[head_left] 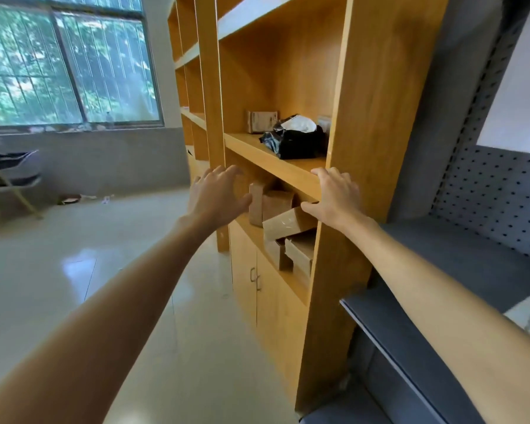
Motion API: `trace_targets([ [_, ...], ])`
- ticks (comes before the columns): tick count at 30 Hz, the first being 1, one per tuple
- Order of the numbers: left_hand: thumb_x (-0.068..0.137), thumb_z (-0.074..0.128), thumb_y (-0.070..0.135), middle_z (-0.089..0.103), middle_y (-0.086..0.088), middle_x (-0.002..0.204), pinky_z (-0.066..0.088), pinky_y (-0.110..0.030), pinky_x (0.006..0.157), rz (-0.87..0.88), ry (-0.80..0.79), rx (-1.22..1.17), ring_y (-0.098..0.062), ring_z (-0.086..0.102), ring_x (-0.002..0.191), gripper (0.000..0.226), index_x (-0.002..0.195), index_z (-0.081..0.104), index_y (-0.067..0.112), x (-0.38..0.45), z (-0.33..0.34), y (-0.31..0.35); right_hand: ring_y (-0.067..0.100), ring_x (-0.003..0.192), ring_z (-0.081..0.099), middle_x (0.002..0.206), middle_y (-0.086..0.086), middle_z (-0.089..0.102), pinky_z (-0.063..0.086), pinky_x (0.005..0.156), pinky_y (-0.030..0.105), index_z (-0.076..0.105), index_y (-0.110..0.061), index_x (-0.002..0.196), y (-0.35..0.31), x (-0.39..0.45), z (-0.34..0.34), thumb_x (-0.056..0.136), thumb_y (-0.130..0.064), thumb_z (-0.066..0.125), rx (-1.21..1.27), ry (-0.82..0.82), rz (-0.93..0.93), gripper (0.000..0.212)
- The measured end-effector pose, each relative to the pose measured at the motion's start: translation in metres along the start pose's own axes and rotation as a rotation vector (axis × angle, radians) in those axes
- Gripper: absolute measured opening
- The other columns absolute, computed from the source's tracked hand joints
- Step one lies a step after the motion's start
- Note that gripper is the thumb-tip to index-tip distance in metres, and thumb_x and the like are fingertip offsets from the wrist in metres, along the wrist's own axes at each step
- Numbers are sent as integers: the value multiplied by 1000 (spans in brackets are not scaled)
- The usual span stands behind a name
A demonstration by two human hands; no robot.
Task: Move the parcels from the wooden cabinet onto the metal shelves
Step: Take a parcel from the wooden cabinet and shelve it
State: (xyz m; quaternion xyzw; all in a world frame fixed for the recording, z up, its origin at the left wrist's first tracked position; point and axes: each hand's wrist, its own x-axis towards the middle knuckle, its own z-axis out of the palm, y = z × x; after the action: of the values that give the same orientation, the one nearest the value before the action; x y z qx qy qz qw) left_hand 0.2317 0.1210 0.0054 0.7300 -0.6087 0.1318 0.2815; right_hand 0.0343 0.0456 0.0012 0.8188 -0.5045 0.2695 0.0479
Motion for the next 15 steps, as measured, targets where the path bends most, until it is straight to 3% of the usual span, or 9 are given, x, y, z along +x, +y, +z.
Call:
trace_targets([
  [15, 87, 60, 49, 57, -2, 132, 42, -45, 102, 164, -118, -21, -27, 49, 125, 56, 133, 50, 20, 214, 116, -243, 28, 124, 43, 137, 7, 47, 38, 98, 39, 40, -17, 139, -111, 208, 207, 86, -43, 64, -75, -19, 263, 64],
])
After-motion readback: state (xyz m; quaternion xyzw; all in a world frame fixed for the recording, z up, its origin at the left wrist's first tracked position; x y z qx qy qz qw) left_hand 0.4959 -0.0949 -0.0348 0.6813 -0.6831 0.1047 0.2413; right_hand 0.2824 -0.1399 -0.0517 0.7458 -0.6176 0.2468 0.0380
